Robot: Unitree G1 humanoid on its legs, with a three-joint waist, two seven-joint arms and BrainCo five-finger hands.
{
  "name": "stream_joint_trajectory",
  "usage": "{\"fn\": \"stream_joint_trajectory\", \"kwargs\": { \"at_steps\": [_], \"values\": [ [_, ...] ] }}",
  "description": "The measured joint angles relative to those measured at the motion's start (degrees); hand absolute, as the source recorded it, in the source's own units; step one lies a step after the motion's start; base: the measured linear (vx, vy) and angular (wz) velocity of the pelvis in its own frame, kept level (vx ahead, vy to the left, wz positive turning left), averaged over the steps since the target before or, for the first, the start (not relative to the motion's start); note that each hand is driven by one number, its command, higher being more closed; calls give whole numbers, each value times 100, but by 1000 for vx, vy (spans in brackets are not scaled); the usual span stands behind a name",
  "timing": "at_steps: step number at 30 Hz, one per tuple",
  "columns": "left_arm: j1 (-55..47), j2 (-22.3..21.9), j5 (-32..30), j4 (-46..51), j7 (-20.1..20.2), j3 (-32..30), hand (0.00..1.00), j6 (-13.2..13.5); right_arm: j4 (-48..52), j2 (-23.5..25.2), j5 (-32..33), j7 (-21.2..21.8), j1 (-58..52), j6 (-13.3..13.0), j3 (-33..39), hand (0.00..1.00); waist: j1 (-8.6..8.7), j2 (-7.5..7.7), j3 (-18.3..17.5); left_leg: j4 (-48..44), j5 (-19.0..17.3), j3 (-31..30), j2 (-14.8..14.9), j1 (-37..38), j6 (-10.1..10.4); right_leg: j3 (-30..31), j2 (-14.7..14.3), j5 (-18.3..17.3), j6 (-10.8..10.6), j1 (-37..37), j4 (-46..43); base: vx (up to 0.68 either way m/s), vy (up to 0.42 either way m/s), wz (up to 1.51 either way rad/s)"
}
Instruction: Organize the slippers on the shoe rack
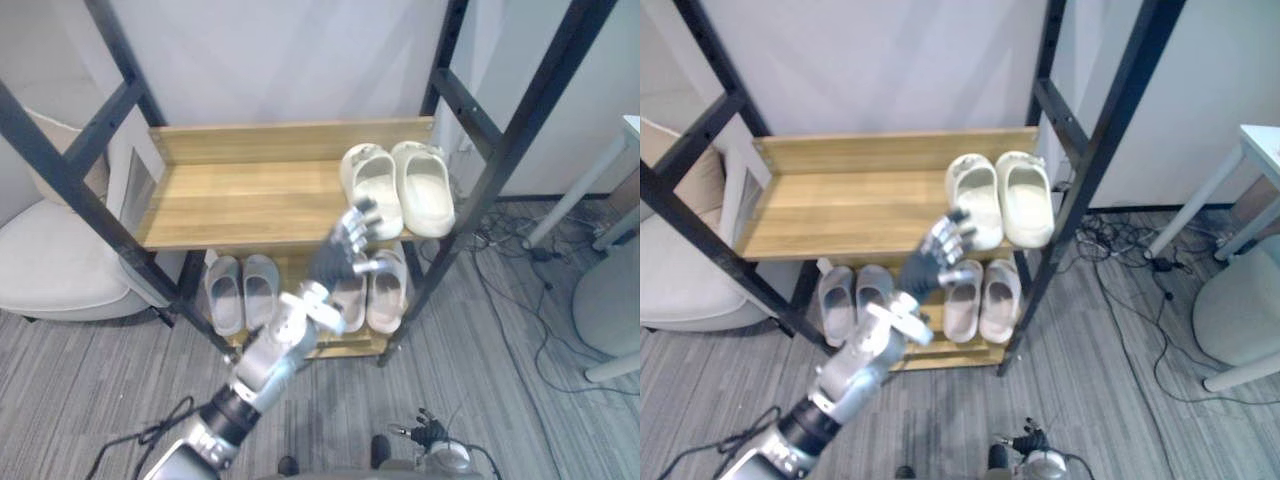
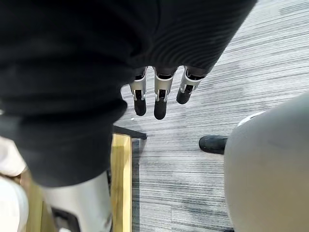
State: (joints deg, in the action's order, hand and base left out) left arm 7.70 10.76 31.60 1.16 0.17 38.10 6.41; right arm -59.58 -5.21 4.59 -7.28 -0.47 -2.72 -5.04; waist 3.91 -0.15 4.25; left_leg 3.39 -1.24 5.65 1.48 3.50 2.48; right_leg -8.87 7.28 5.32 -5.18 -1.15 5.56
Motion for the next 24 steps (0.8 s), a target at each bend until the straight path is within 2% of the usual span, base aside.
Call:
{"fn": "stream_joint_trajectory", "kwargs": {
  "at_steps": [3, 5, 7, 8, 11, 13, 14, 16, 17, 18, 24],
  "values": [
    [-484, 2, -17, -419, 290, 137, 0, -69, -8, -8, -2, 0, 0, 0, -36, 0, -31, -4, -7, -5, 0, 3, 7, 1, 0, 1, 0, -3, 1, -1, 0, -36, -22, -1],
    [-710, -19, -127, -1416, 384, 104, 0, -127, -9, -17, -1, -3, -3, -1, -94, 0, -67, 1, -10, -19, -1, 3, 12, 0, 2, -1, -2, -6, 1, -7, 0, -18, -12, 0],
    [-771, -42, -320, -1958, 385, 18, 0, -191, -8, -19, 0, -5, -1, -6, -144, 0, -69, 11, -17, -22, -1, 3, 11, 1, 3, -1, -3, -11, 2, -9, 0, 0, 0, 0],
    [-864, -120, -601, -2912, 371, -311, 0, -221, -5, -23, 1, -7, -18, -24, -226, 0, -70, 45, -38, -27, -4, 0, 12, 7, 7, -5, -11, -11, 3, -18, -1, 0, 0, 0],
    [-884, -158, -972, -3804, 255, -719, 0, -226, -5, -9, 2, -13, -66, -42, -240, 0, -79, 98, -38, -30, -8, -20, 16, 73, 14, -12, -17, -22, 2, -96, -1, -6, -9, 2],
    [-887, -218, -1427, -4771, 59, -1328, 0, -213, -9, 14, 3, -35, -129, -100, -239, 0, -101, 180, -87, -46, -10, -39, 8, 87, 16, -28, -10, -35, -6, -102, 0, -27, -14, 4],
    [-883, -229, -1478, -4868, 25, -1418, 0, -211, -10, 13, 2, -39, -140, -109, -237, 0, -101, 189, -93, -46, -10, -42, 7, 87, 16, -30, -8, -35, -7, -103, 0, -20, -10, 5],
    [-881, -275, -2007, -5697, -222, -2034, 0, -213, -42, 54, 5, -63, -185, -142, -212, 0, -109, 251, -130, -50, -9, -101, -8, 90, 14, -85, 6, -47, -18, -151, 0, -18, -9, 10],
    [-882, -277, -2060, -5775, -241, -2097, 0, -213, -49, 61, 5, -63, -185, -144, -202, 0, -109, 256, -129, -51, -9, -115, -10, 95, 14, -98, 7, -50, -19, -190, 0, -12, -13, 18],
    [-890, -305, -2386, -6169, -392, -2415, 0, -225, -144, 82, 11, -73, -172, -204, -192, 0, -107, 288, -108, -47, -10, -158, -13, 178, 14, -151, 14, -78, -21, -285, 0, -11, -12, 12],
    [-988, -317, -2904, -6319, -650, -2839, 0, -238, -240, 72, 8, -77, -183, -254, -163, 0, -190, 286, -137, -14, -17, -210, -15, 192, 20, -195, 19, -168, -43, -286, -1, -30, -13, 6]
  ]
}}
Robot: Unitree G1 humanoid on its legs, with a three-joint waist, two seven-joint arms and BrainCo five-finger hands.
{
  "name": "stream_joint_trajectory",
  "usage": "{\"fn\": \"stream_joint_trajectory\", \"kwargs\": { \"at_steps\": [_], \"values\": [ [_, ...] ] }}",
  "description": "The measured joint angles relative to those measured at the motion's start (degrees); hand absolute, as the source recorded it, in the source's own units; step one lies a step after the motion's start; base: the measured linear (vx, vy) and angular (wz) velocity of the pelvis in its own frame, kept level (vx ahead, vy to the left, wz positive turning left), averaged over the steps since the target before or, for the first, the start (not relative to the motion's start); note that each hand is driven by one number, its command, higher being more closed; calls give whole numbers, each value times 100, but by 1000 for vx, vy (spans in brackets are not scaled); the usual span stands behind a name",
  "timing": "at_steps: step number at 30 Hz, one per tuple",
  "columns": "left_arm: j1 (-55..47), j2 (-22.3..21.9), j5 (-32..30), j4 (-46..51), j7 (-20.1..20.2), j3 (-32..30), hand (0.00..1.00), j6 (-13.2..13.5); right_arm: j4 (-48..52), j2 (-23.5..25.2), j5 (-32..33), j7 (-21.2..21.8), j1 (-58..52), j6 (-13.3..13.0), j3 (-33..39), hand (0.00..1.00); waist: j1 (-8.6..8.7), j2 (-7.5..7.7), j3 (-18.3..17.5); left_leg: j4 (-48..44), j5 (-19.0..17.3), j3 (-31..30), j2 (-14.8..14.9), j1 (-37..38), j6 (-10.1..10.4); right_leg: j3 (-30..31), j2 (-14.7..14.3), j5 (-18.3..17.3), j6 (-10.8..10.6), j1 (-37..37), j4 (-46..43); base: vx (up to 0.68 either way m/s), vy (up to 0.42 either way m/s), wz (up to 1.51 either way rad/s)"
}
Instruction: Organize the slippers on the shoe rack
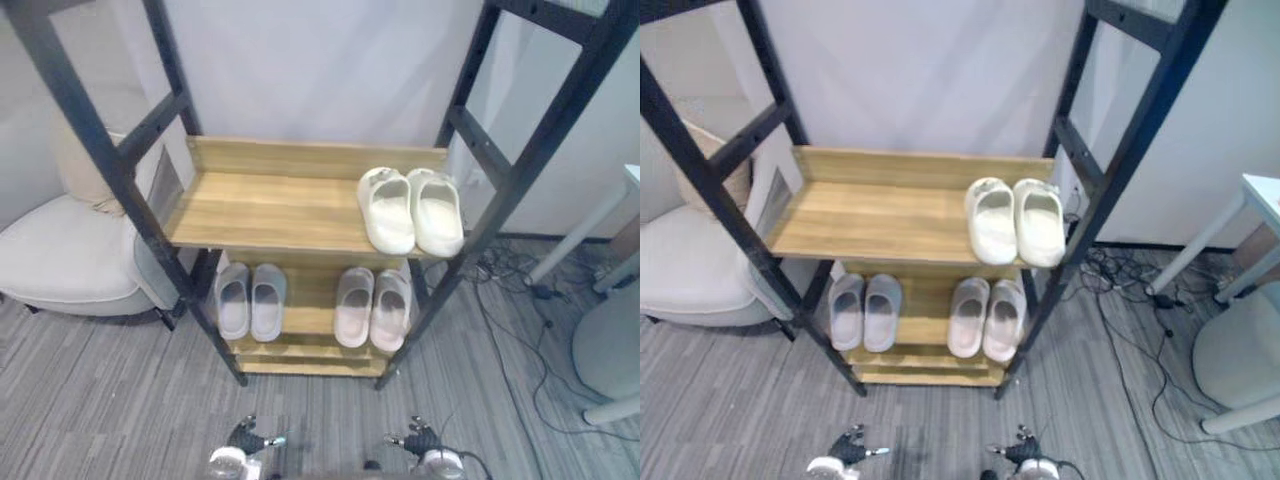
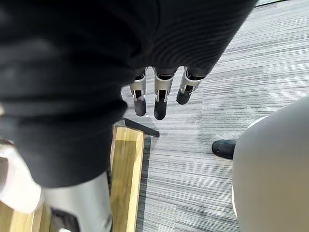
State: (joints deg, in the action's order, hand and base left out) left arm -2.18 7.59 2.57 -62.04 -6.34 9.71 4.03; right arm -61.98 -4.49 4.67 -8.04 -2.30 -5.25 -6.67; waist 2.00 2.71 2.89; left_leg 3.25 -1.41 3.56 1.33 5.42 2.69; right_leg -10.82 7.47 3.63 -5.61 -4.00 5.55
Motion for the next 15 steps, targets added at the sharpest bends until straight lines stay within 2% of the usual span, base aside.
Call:
{"fn": "stream_joint_trajectory", "kwargs": {
  "at_steps": [8, 11, 12, 14, 15],
  "values": [
    [-85, -168, -143, -116, -121, -637, 0, -2, -41, -3, -13, 4, 6, -13, 135, 0, -13, -74, -26, 57, -4, -2, 0, 43, 4, 18, -7, -21, 16, -12, -32, 0, 0, 0],
    [-85, -174, -144, -156, -121, -657, 0, 1, -41, -4, -19, 5, 12, -14, 135, 0, -21, -82, -23, 57, -10, -12, -1, 51, 8, 5, -8, -27, 15, -27, -41, 8, -4, 1],
    [-89, -179, -144, -162, -122, -670, 0, 1, -49, -5, -23, 6, 26, -14, 132, 0, -32, -86, -20, 45, -29, -22, -6, 45, 5, -6, 1, -103, 10, -18, -109, 31, -7, 5],
    [-75, -187, -143, -157, -123, -776, 0, 5, -73, -21, -22, 11, 137, -18, 134, 0, -40, -116, 78, -100, -107, -81, -22, 26, -16, -26, 111, -526, 2, 279, -956, 8, 2, 19],
    [-76, -191, -143, -158, -126, -804, 0, 7, -63, -6, -23, 11, 178, -27, 131, 0, -39, -67, 93, -244, -174, -204, -121, -63, -47, -87, 293, -913, -43, 523, -1679, -26, -2, 64]
  ]
}}
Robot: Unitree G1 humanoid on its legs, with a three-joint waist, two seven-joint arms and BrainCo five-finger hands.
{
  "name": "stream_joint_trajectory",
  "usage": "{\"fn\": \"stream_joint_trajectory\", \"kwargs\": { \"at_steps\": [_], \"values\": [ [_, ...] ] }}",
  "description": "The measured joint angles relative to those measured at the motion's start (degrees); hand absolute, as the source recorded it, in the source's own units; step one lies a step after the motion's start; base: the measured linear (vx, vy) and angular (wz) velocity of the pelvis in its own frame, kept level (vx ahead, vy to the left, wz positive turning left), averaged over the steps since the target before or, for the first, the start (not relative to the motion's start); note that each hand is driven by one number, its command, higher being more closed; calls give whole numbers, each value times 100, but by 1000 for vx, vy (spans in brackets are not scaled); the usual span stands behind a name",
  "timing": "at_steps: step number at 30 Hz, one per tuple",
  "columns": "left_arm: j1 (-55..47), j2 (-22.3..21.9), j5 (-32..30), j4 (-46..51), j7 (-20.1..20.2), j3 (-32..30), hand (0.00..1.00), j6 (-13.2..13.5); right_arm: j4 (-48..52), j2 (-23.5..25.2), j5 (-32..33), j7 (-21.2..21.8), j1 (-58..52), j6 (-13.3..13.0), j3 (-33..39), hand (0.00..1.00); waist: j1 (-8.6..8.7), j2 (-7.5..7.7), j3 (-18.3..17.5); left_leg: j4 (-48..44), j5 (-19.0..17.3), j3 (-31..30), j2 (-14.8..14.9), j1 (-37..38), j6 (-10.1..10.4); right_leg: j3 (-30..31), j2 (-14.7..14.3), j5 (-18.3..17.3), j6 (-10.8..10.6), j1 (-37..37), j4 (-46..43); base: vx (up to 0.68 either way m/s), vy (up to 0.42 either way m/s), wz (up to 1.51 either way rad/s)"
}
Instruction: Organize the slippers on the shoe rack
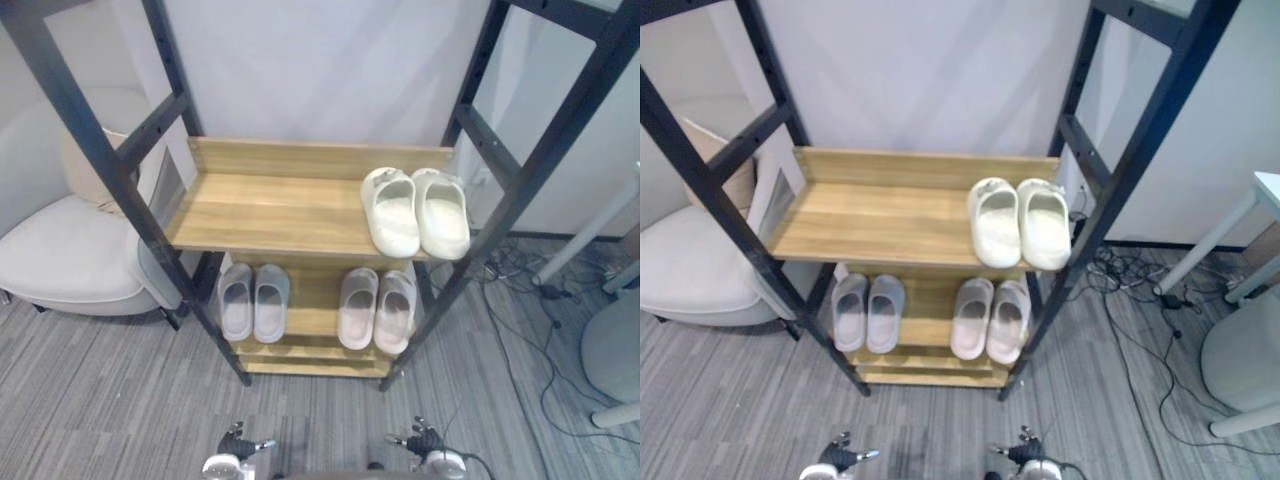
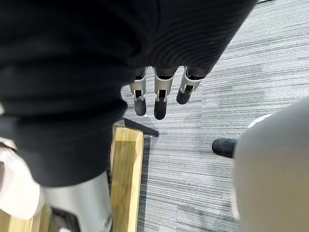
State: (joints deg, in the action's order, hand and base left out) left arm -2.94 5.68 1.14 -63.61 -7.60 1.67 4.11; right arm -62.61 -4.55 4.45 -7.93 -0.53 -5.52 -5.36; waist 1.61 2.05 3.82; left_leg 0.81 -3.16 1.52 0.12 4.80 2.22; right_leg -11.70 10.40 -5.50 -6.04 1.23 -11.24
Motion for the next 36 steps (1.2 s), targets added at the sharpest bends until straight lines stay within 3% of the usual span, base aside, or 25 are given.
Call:
{"fn": "stream_joint_trajectory", "kwargs": {
  "at_steps": [1, 2, 4, 6, 7, 9, 12, 15, 17, 18, 19, 20, 21, 22, 23, 24, 26, 27, 28, 29, 30, 32, 33, 34, 36],
  "values": [
    [10, 35, 1, 10, -2, 2, 0, 8, 23, 4, -3, 1, 22, -4, -11, 0, 6, 73, 45, -110, -48, -235, -158, -42, -38, -7, 248, -351, -45, 225, -795, -18, -5, 72],
    [19, 37, 2, 9, -4, 4, 0, 7, 40, 4, -3, 1, 27, -5, -13, 0, 12, 80, 53, -118, -63, -304, -169, -61, -47, 7, 295, -396, -35, 274, -958, -20, -40, 113],
    [32, 36, 0, 85, -11, -8, 0, 5, 94, -19, -20, -1, 19, -49, -49, 0, 66, 27, 173, -241, -112, -956, -269, -106, -60, 754, 276, -511, 131, 471, -1874, -18, -58, 133],
    [53, 52, -8, 138, -11, -78, 0, 14, 88, 7, -115, 8, -76, -74, -67, 0, 44, 102, 120, -373, -89, -1355, -334, -312, -58, 1337, 124, -706, 288, 353, -1788, 25, -169, 131],
    [69, 76, -4, 168, -7, -78, 0, 14, 77, 30, -212, 21, -73, -102, -71, 0, 36, 151, 126, -412, 4, -1603, -406, -469, 60, 1699, 25, -869, 356, 245, -1555, 35, -194, 127],
    [114, 67, 2, 237, -5, -96, 0, 16, 106, 40, -228, 49, -64, -134, -137, 0, -14, 198, 173, -400, 150, -1918, -408, -649, 172, 1935, -72, -1018, 347, 111, -1281, 15, -244, 103],
    [186, -22, 12, 299, -7, -284, 0, 27, 113, 2, -225, 86, -54, -180, -218, 0, -110, 165, 250, -258, 371, -2416, -316, -979, 398, 1484, -100, -1236, 141, -123, -582, -69, -253, 81],
    [216, -156, 10, 362, -5, -289, 0, 49, 119, -38, -237, 107, 66, -164, -285, 0, -128, -6, 303, 53, 759, -2574, -107, -1119, 467, 969, -289, -1178, 221, -159, -447, -73, -153, 91],
    [216, -258, 15, 519, 3, -310, 0, 63, 167, -34, -233, 102, 90, -158, -366, 0, -152, -27, 313, 90, 959, -2392, -49, -1285, 433, 615, -333, -1144, 279, -175, -430, -60, -60, 99],
    [217, -280, 17, 583, 8, -331, 0, 61, 197, -1, -233, 105, 126, -157, -395, 0, -166, -27, 339, 89, 1104, -2016, -45, -1376, 259, 426, -331, -1135, 296, -192, -434, -83, -54, 130],
    [218, -428, 17, 642, 11, -430, 0, 64, 291, 54, -229, 101, 189, -155, -382, 0, -154, -39, 370, 109, 1418, -1048, -65, -1512, -170, 160, -301, -1059, 410, -183, -420, -86, -35, 110],
    [216, -445, 14, 687, 9, -479, 0, 64, 344, 69, -230, 97, 169, -159, -379, 0, -136, -56, 399, 61, 1358, -639, -45, -1562, -347, 62, -294, -1023, 458, -181, -399, -125, -7, 123],
    [308, -467, 11, 738, 21, -524, 0, 61, 403, 161, -231, 67, 231, -172, -325, 0, -109, -37, 502, -691, 719, 475, 96, -1866, -735, -241, -245, -1016, 475, -263, -325, -141, 0, 116],
    [445, -454, 8, 735, 20, -515, 0, 52, 552, 233, -229, 56, 228, -160, -134, 0, -156, -82, 609, -1984, 272, 1399, 516, -2260, -1024, -623, -228, -1032, 463, -361, -413, -166, -5, 110],
    [405, -473, 7, 741, 21, -492, 0, 53, 575, 236, -229, 58, 218, -165, -130, 0, -166, -141, 595, -2119, 237, 1572, 624, -2274, -1056, -702, -259, -1069, 437, -365, -436, -154, -23, 116],
    [321, -542, 6, 731, 26, -418, 0, 67, 555, 210, -228, 54, 194, -165, -98, 0, -117, -319, 543, -1939, 68, 1634, 585, -2252, -749, -897, -330, -1251, 350, -450, -430, -116, 34, 133],
    [420, -567, 8, 722, 34, -405, 0, 45, 528, 240, -228, 52, 132, -141, 65, 0, -52, -221, 567, -1842, -54, 1990, 565, -2277, -779, -1282, -133, -1150, 391, -550, -106, -46, 137, 128],
    [394, -517, 11, 701, 30, -442, 0, 68, 528, 221, -224, 51, 105, -81, 85, 0, -162, -215, 584, -2874, -450, 1801, 655, -2342, -773, -1399, -12, -1206, 161, -610, -165, 73, 182, 68],
    [383, -503, 12, 630, 16, -420, 0, 61, 554, 208, -222, 49, 101, -80, 88, 0, -161, -304, 555, -2703, -799, 1613, 587, -2215, -345, -1362, -104, -1249, 96, -665, -194, 97, 168, 68],
    [409, -460, 17, 592, 17, -407, 0, 46, 549, 234, -220, 34, 131, -72, 94, 0, -157, -262, 568, -2744, -786, 1582, 480, -2212, -377, -1303, -43, -1272, 62, -681, -225, 136, 121, 65],
    [445, -328, 22, 572, 19, -337, 0, 66, 541, 248, -223, 44, 137, -65, 104, 0, -139, -9, 611, -2588, -907, 1481, 174, -2060, -446, -1260, 235, -1409, -25, -674, -519, 164, 151, 61],
    [468, -280, 23, 536, 9, -265, 0, 58, 532, 262, -224, 57, 148, -61, 96, 0, -200, 15, 602, -2610, -1026, 1354, 3, -2031, -520, -994, 421, -1347, 38, -439, -1319, 206, 157, 49],
    [471, -241, 26, 487, 10, -177, 0, 58, 534, 289, -223, 57, 207, -58, 93, 0, -174, 15, 611, -2590, -1042, 1229, -87, -1971, -523, -724, 517, -1197, 174, -135, -2060, 213, 164, 65],
    [494, -179, 29, 447, 6, -79, 0, 59, 556, 337, -226, 75, 181, -69, 122, 0, -100, 14, 657, -2562, -1080, 1021, -176, -1814, -569, -293, 514, -1186, 244, 261, -2986, 345, 143, 97],
    [521, -143, 36, 298, 9, -12, 0, 41, 532, 354, -227, 81, 202, -70, 108, 0, -93, -4, 677, -2315, -1122, 771, -216, -1373, -566, 362, 51, -1394, 122, 606, -3321, 368, 64, 77]
  ]
}}
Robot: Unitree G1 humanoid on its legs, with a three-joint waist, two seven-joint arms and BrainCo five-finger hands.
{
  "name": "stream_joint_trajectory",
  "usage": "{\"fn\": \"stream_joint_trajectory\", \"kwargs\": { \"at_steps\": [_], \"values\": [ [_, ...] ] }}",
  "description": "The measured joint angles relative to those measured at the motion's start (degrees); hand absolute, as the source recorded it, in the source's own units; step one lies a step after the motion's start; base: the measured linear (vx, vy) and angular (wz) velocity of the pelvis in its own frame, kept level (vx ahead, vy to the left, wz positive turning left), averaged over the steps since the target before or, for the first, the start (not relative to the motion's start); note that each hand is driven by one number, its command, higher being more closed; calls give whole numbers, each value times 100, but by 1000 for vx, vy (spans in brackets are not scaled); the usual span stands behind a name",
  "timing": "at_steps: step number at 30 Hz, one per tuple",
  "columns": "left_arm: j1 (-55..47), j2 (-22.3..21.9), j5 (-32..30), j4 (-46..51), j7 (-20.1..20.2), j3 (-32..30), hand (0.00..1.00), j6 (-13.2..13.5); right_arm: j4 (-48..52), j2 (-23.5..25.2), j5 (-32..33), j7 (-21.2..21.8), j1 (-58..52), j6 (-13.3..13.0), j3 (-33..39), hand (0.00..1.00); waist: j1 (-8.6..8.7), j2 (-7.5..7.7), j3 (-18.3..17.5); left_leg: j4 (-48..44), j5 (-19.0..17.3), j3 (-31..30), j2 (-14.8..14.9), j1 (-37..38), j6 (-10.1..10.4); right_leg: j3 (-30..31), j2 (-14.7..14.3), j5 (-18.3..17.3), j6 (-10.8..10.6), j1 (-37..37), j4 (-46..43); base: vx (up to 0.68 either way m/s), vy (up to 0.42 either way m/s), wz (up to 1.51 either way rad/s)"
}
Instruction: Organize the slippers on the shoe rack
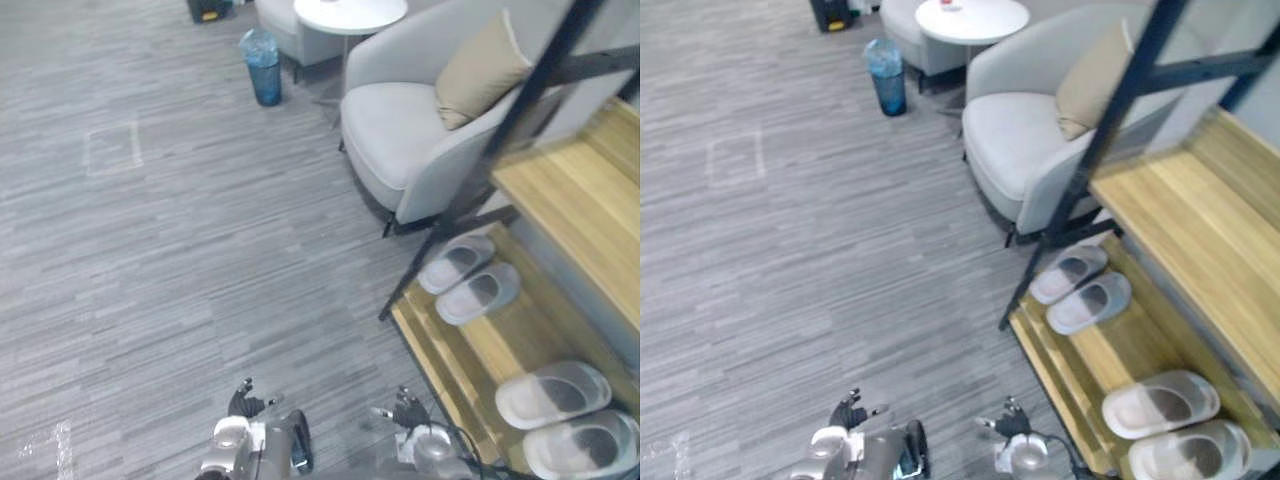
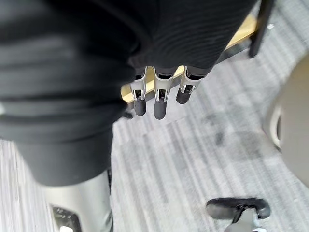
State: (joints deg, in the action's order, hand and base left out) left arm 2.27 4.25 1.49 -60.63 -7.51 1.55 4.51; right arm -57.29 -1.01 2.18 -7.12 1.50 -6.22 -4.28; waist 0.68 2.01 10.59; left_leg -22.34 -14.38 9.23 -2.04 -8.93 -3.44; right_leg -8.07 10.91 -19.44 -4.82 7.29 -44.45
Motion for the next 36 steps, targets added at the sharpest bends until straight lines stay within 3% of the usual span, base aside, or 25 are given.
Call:
{"fn": "stream_joint_trajectory", "kwargs": {
  "at_steps": [3, 5, 6, 7, 8, 10, 11, 13, 16, 17, 18, 19, 20, 22, 23, 24, 25, 26, 27, 29, 30, 32, 33, 35, 36],
  "values": [
    [23, -2, 54, -108, 5, 10, 0, 3, 3, -7, 1, 2, 33, -12, -44, 0, 8, -9, -10, 543, 63, -346, -18, 527, 22, 251, -506, -52, 18, 465, 733, 341, -23, 56],
    [33, -51, 104, -233, 12, 3, 0, 4, -1, -47, 7, -2, 141, -34, -45, 0, 146, 11, -31, 807, -15, -885, -40, 836, 138, 1008, -1007, 369, 69, 832, 1935, 377, -97, 104],
    [21, -55, 102, -238, 14, 1, 0, 5, -3, -52, 7, -2, 128, -38, -45, 0, 167, 21, -37, 795, -43, -962, -57, 834, 153, 1058, -1016, 457, 104, 842, 2068, 409, -156, 141],
    [11, -74, 101, -269, 26, -55, 0, 4, -35, -131, 8, 2, 104, -46, -44, 0, 235, 47, -79, 612, -250, -1335, -68, 949, 282, 941, -988, 938, 382, 764, 2050, 596, -189, 115],
    [-46, -210, 96, -271, 31, -223, 0, 12, -166, -179, 12, -8, 161, -34, -26, 0, 138, -119, -183, 462, -244, -1439, 61, 961, 360, 720, -1013, 894, 444, 585, 2098, 604, -188, 124],
    [-89, -329, 98, -118, 18, -483, 0, 9, -215, -193, 15, -15, 204, -1, -49, 0, 126, -162, -168, -203, -134, -1287, 87, 738, 540, 593, -985, 840, 524, 353, 2190, 397, -121, 64],
    [-80, -410, 101, -42, 12, -673, 0, 8, -204, -186, 15, -14, 188, 0, -111, 0, 125, -237, -118, -1286, 5, -1036, 216, 334, 771, 486, -992, 827, 550, -13, 2455, 358, -117, 61],
    [-80, -504, 105, 254, 1, -918, 0, 20, -183, -60, 21, -15, 119, 25, -335, 0, -52, -234, -63, -3081, -78, 7, 982, -406, 880, 350, -1057, 694, 755, -888, 2875, 487, -115, 53],
    [-57, -528, 106, 403, -1, -905, 0, 20, 19, 49, 26, -33, 53, 21, -323, 0, -84, -166, -67, -2786, -79, 618, 1394, -1078, 860, -89, -914, 645, 691, -1595, 3508, 393, -51, 49],
    [-47, -525, 106, 405, -4, -888, 0, 23, 26, 44, 28, -38, 59, 11, -323, 0, -88, -163, -72, -2473, -54, 713, 1375, -1162, 819, -156, -868, 607, 624, -1680, 3593, 489, 46, 47],
    [37, -514, 106, 352, -9, -780, 0, 10, 16, -12, 29, -44, 85, 14, -324, 0, -106, -224, -75, -1189, 298, 862, 1198, -1351, 522, -354, -784, 491, 436, -1940, 3874, 287, 64, 37],
    [40, -513, 104, 325, -10, -731, 0, 13, 10, -30, 28, -46, 76, 15, -323, 0, -108, -255, -80, -836, 467, 904, 1155, -1369, 476, -397, -790, 474, 408, -1986, 3925, 406, 132, 62],
    [41, -503, 105, 264, -9, -606, 0, 18, -34, -130, 21, -55, 25, 22, -322, 0, -141, -351, -115, 85, 1357, 859, 925, -1406, 107, -469, -844, 384, 274, -2153, 4087, 358, 148, 58],
    [121, -329, 98, 238, -15, -489, 0, 21, -313, -81, 4, -52, 100, 24, -364, 0, -156, -30, -141, 254, 1187, 847, 423, -1355, -75, -506, -466, 378, 184, -2107, 3890, 498, 194, 73],
    [130, -309, 93, 226, -9, -488, 0, 22, -359, -84, 2, -51, 115, 25, -360, 0, -158, -10, -136, 220, 1127, 820, 347, -1353, -76, -489, -407, 379, 183, -2080, 3744, 449, 187, 71],
    [126, -310, 96, 170, -8, -490, 0, 22, -497, -118, -6, -49, 140, 52, -317, 0, -160, 5, -145, 196, 947, 715, 143, -1228, -148, -357, -251, 389, 165, -1882, 2964, 450, 216, 65],
    [108, -305, 96, 118, -8, -486, 0, 19, -495, -128, -23, -45, 125, 81, -261, 0, -125, 43, -124, 318, 805, 579, -57, -922, -207, -180, -71, 593, -74, -1535, 1807, 555, 276, 72],
    [99, -291, 99, 46, -11, -481, 0, 15, -452, -141, -33, -34, 67, 84, -191, 0, -99, 72, -106, 481, 719, 421, -177, -660, -178, -7, 5, 957, -91, -1250, 914, 476, 225, 68],
    [100, -266, 100, -4, -11, -462, 0, 11, -431, -130, -44, -29, 75, 83, -101, 0, -61, 82, -102, 603, 671, 288, -262, -427, -146, 175, 25, 1248, -71, -943, 86, 487, 177, 78],
    [51, -214, 102, -138, -12, -478, 0, -18, -308, -150, -125, -27, 52, 64, -38, 0, -18, 94, -103, 949, 542, -101, -370, 381, -163, 545, -148, 1016, 14, 34, -1618, 558, 122, 80],
    [48, -219, 102, -129, -11, -496, 0, -19, -247, -156, -134, -24, 39, 59, -19, 0, -17, 59, -82, 1043, 511, -179, -369, 538, -173, 591, -210, 940, 54, 226, -1730, 502, 70, 62],
    [51, -250, 105, -201, -7, -515, 0, -33, -40, -178, -179, -12, 27, -10, -6, 0, 18, 16, -46, 1386, 326, -529, -297, 1223, -188, 569, -502, 463, 168, 1067, -1320, 520, -13, 60],
    [51, -268, 107, -213, -8, -518, 0, -35, -23, -187, -183, -12, 28, -13, 3, 0, 29, 7, -41, 1440, 286, -578, -271, 1338, -193, 539, -536, 423, 174, 1168, -1102, 482, -52, 58],
    [73, -396, 103, -214, -2, -524, 0, -37, 10, -201, -206, -13, 33, -51, 83, 0, 116, -2, -42, 1643, -13, -930, -168, 1800, -158, 487, -794, 619, 160, 1413, 964, 471, -101, 65],
    [80, -396, 101, -214, 1, -527, 0, -36, -4, -198, -206, -13, 37, -51, 106, 0, 145, 7, -46, 1659, -81, -1007, -165, 1861, -147, 497, -821, 759, 169, 1426, 1395, 557, -143, 73]
  ]
}}
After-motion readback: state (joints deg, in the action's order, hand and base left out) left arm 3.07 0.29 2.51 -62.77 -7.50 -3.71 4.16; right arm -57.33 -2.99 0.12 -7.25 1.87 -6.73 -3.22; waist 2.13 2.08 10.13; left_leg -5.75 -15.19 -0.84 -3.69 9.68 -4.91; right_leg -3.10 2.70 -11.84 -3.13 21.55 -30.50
